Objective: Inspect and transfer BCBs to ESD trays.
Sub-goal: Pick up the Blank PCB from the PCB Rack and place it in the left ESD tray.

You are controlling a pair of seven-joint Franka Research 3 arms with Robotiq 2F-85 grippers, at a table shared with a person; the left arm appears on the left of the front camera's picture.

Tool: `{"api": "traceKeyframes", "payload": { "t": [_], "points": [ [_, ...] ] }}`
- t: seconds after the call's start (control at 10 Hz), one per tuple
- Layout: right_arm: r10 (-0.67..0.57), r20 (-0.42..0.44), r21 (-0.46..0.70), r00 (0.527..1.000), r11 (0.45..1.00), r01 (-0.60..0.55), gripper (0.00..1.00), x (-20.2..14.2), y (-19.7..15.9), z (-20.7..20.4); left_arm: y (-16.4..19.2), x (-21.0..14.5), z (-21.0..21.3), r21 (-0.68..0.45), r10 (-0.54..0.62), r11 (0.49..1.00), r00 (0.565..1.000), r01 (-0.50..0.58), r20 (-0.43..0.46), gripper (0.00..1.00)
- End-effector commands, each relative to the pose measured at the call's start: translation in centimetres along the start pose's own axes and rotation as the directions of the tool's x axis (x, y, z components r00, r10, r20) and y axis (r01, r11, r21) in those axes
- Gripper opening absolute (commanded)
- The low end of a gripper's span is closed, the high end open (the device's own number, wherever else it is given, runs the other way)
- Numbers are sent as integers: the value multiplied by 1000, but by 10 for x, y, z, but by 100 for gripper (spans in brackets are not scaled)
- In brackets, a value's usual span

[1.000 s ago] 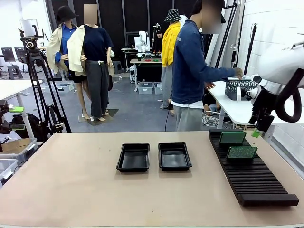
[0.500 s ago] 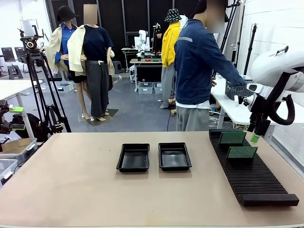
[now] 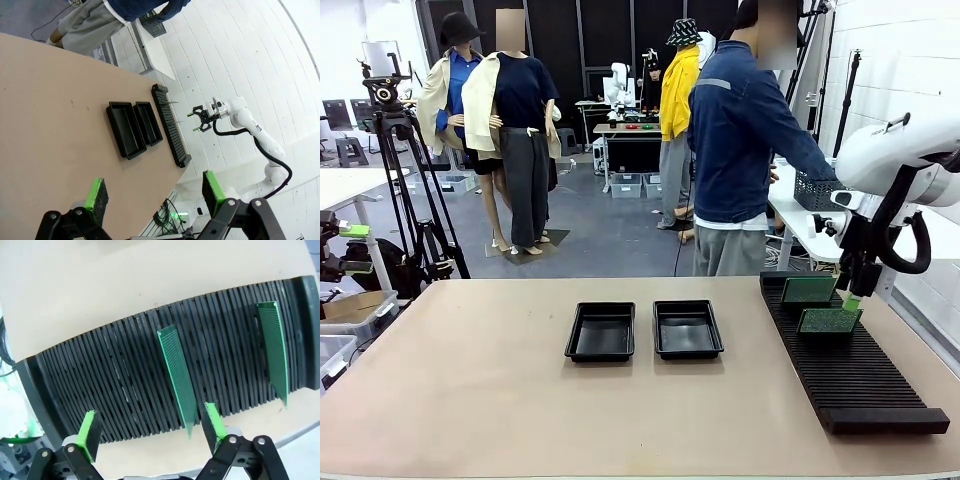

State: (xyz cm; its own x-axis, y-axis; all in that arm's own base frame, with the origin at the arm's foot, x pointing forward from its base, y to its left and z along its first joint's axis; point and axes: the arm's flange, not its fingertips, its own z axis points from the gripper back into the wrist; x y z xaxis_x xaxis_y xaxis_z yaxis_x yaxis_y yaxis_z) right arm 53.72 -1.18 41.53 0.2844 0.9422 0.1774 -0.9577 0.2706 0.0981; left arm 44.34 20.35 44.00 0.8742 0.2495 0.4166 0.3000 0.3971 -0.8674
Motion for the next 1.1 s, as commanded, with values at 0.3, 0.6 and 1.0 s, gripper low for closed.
{"api": "traceKeyframes", "payload": {
  "t": [0.3, 0.6, 1.0],
  "points": [
    [8, -5, 51, 1000, 999, -8, 100, 8, -31, -20, -2, 0, 1, -1, -3, 1000, 1000, 3, 4, 100],
    [2, -20, 93, 1000, 996, 0, 100, 11, -39, -33, -2, 0, 1, -1, -3, 1000, 1000, 3, 4, 100],
    [-1, -33, 133, 999, 991, 6, 100, 12, -43, -47, -2, 0, 1, -1, -3, 1000, 1000, 3, 4, 100]
  ]
}}
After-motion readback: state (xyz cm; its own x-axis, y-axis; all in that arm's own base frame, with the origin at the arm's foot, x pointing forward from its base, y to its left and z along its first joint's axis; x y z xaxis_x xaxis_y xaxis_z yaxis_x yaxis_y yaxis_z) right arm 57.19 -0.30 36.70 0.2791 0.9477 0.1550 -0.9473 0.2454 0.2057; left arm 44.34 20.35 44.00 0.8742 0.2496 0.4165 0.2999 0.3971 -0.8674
